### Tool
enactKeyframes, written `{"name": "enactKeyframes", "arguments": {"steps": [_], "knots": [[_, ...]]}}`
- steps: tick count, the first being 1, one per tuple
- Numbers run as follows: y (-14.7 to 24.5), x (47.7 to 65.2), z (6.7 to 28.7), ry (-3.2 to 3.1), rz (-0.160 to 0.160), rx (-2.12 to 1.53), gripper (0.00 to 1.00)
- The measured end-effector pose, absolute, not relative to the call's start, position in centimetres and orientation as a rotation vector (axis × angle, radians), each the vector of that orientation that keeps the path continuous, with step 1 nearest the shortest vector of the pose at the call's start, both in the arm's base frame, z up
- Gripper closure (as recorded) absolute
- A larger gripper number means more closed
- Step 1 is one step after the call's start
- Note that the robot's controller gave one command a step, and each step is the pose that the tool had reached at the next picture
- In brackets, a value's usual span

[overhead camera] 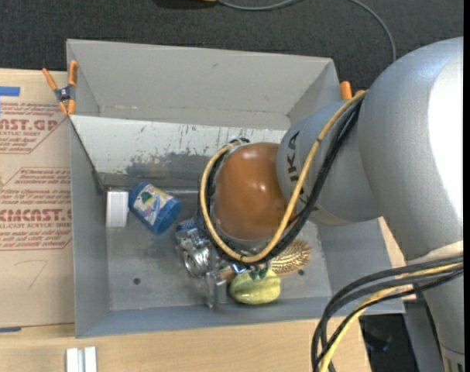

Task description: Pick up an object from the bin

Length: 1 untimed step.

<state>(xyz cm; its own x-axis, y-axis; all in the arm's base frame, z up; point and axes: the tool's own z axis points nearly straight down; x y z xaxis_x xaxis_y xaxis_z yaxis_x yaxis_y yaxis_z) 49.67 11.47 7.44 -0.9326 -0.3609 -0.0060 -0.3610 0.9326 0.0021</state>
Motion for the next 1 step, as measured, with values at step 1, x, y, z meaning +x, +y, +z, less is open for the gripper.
{"name": "enactKeyframes", "arguments": {"steps": [1], "knots": [[11.07, 50.22, 7.08, 3.068, 0.007, -0.639, 0.0]]}}
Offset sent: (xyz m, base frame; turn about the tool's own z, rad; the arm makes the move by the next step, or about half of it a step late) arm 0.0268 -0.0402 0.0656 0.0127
